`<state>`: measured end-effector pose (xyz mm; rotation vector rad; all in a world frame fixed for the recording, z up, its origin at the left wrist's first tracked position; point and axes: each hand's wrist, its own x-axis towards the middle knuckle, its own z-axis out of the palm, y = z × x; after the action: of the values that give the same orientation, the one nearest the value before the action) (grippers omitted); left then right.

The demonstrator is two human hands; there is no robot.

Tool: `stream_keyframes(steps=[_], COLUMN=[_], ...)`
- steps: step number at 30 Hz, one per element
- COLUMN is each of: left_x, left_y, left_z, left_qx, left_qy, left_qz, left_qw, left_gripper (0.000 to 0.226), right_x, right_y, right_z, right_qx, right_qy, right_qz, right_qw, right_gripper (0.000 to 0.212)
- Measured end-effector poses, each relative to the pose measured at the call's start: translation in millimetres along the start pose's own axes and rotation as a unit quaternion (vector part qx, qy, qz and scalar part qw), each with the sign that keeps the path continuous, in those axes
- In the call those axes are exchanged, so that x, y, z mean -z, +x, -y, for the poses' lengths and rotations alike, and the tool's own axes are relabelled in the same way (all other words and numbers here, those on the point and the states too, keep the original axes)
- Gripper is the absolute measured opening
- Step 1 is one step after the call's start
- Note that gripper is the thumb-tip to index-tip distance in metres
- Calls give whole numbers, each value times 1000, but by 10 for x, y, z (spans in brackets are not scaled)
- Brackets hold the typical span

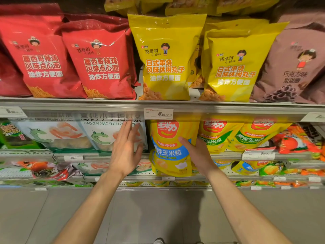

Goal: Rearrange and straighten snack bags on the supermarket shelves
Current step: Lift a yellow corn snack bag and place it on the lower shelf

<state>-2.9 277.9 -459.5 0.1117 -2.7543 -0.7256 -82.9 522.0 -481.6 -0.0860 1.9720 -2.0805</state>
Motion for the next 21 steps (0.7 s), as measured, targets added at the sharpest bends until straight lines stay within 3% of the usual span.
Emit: stream_keyframes(steps=[6, 11, 13, 17, 19, 21], left_x=[11, -41, -97, -375, -508, -622], left_y=[-66, -282, -427, -608, -626, -612], left_z=[-47, -135, -217, -368, -469, -579], left_qx=[10, 13, 93, 209, 221, 200], left_qy=[-51, -103, -184, -333, -377, -395], left_qz=[-18, -35, 17, 155, 185, 197], left_qw=[998, 994, 978, 906, 880, 875], left_gripper=[66, 70, 82, 109, 107, 86], right_x=[101, 285, 382, 613, 732, 845], right_y=[-293, -576, -690, -837, -894, -948], right_z=[-159, -308, -306, -241, -185, -135], right_qx=[-87, -133, -136, -153, -156, -156], right_qy=[9, 17, 32, 52, 55, 60], right_qz=[15, 18, 27, 49, 51, 55], right_qw=[996, 991, 990, 986, 985, 984], right_gripper=[26, 43, 47, 39, 34, 35])
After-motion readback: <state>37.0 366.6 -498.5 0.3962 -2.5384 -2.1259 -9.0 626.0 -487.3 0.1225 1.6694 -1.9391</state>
